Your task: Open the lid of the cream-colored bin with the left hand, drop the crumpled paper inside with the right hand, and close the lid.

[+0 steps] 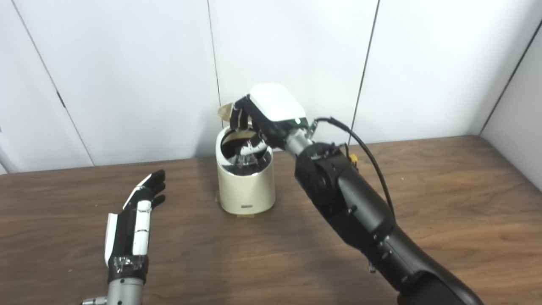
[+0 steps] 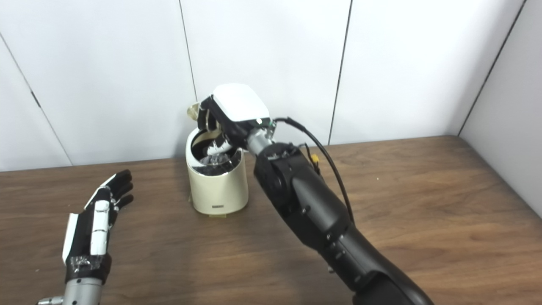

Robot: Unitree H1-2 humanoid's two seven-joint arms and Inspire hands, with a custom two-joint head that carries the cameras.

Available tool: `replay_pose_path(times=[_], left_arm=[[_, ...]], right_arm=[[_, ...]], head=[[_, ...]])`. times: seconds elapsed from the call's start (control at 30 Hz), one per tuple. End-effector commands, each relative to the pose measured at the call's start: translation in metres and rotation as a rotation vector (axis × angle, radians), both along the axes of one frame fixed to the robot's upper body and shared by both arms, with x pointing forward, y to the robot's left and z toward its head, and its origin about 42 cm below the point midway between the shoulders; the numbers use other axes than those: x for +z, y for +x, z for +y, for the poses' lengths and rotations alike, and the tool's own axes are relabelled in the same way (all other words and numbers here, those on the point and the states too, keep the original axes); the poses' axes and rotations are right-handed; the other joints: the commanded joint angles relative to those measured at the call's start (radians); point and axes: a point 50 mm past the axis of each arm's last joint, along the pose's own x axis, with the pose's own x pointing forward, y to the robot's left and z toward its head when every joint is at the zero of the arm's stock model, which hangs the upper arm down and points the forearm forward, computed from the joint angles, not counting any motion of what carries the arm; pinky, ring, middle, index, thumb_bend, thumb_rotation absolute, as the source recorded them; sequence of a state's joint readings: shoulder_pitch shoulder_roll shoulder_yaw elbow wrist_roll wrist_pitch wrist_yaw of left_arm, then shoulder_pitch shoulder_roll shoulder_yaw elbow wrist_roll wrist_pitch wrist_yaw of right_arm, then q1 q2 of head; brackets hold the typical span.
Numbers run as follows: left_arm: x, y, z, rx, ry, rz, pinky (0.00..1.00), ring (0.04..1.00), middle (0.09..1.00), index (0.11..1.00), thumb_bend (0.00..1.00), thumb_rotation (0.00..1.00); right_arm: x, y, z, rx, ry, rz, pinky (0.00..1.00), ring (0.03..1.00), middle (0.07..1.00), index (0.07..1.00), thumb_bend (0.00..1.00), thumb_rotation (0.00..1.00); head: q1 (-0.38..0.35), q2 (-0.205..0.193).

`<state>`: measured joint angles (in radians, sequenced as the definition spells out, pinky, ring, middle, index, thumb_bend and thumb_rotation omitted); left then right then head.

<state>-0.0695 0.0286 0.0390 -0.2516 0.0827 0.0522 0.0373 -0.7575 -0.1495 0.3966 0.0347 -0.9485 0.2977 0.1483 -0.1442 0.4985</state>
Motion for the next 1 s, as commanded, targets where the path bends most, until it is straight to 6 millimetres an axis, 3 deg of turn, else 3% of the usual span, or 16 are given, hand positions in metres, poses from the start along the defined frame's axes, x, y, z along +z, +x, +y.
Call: replay_pose_path(times=[0.0, 0.2, 0.27, 0.33, 0.47, 0.57, 0.67, 0.73, 0.8, 0.83, 0.87, 0.9, 0.97], left_arm=[[0.014, 0.002, -0.001, -0.007, -0.003, -0.061, 0.85, 0.873, 0.868, 0.858, 0.55, 0.97], [0.013, 0.003, 0.000, -0.011, 0.013, -0.058, 0.85, 0.878, 0.873, 0.863, 0.56, 0.98], [0.014, 0.003, 0.000, -0.013, 0.014, -0.056, 0.84, 0.874, 0.871, 0.861, 0.56, 0.98], [0.014, 0.003, 0.000, -0.013, 0.013, -0.057, 0.84, 0.873, 0.869, 0.858, 0.56, 0.98], [0.013, 0.003, 0.000, -0.018, 0.013, -0.057, 0.85, 0.875, 0.871, 0.860, 0.56, 0.97], [0.014, 0.004, -0.001, -0.019, 0.013, -0.057, 0.84, 0.873, 0.870, 0.859, 0.55, 0.97], [0.014, 0.005, 0.000, -0.017, 0.016, -0.059, 0.84, 0.874, 0.870, 0.858, 0.55, 0.97], [0.014, 0.005, 0.000, -0.018, 0.014, -0.063, 0.85, 0.872, 0.871, 0.859, 0.54, 0.98], [0.014, 0.005, 0.000, -0.021, 0.010, -0.071, 0.85, 0.871, 0.871, 0.858, 0.51, 0.97], [0.014, 0.006, 0.000, -0.022, 0.007, -0.075, 0.85, 0.870, 0.871, 0.858, 0.50, 0.97], [0.014, 0.005, 0.000, -0.022, 0.002, -0.077, 0.85, 0.866, 0.869, 0.854, 0.43, 0.96], [0.014, 0.005, -0.001, -0.021, -0.003, -0.075, 0.84, 0.864, 0.866, 0.849, 0.38, 0.94], [0.014, 0.004, -0.001, -0.015, -0.013, -0.073, 0.83, 0.859, 0.860, 0.842, 0.29, 0.90]], right_arm=[[0.028, -0.009, -0.005, -0.001, 0.080, -0.163, 0.22, 0.375, 0.491, 0.482, 0.52, 0.00], [0.008, -0.033, -0.029, 0.017, 0.259, -0.258, 0.30, 0.403, 0.559, 0.487, 0.51, 0.00], [-0.001, -0.042, -0.036, 0.032, 0.325, -0.258, 0.28, 0.388, 0.524, 0.519, 0.51, 0.00], [-0.010, -0.049, -0.042, 0.044, 0.367, -0.275, 0.25, 0.434, 0.480, 0.506, 0.51, 0.00], [-0.030, -0.062, -0.055, 0.043, 0.481, -0.287, 0.26, 0.385, 0.507, 0.532, 0.50, 0.00], [-0.049, -0.072, -0.067, 0.035, 0.583, -0.243, 0.28, 0.369, 0.464, 0.520, 0.51, 0.00], [-0.067, -0.080, -0.077, 0.038, 0.660, -0.178, 0.34, 0.443, 0.476, 0.504, 0.51, 0.00], [-0.081, -0.085, -0.085, 0.050, 0.688, -0.138, 0.41, 0.520, 0.567, 0.496, 0.49, 0.12], [-0.094, -0.091, -0.091, 0.053, 0.710, -0.099, 0.46, 0.570, 0.611, 0.496, 0.48, 0.15], [-0.101, -0.094, -0.094, 0.056, 0.717, -0.078, 0.48, 0.589, 0.625, 0.554, 0.42, 0.33], [-0.108, -0.097, -0.096, 0.054, 0.722, -0.059, 0.53, 0.627, 0.658, 0.636, 0.35, 0.59], [-0.114, -0.101, -0.097, 0.054, 0.727, -0.044, 0.56, 0.655, 0.681, 0.677, 0.32, 0.71], [-0.122, -0.106, -0.099, 0.061, 0.747, -0.011, 0.60, 0.698, 0.723, 0.734, 0.29, 0.83]], head=[[-0.003, 0.000], [-0.003, 0.002], [-0.003, 0.001], [-0.003, 0.001], [-0.001, 0.000], [0.002, -0.001], [0.001, -0.004], [0.003, -0.006], [0.006, -0.008], [0.006, -0.008], [0.007, -0.008], [0.009, -0.008], [0.011, -0.006]])
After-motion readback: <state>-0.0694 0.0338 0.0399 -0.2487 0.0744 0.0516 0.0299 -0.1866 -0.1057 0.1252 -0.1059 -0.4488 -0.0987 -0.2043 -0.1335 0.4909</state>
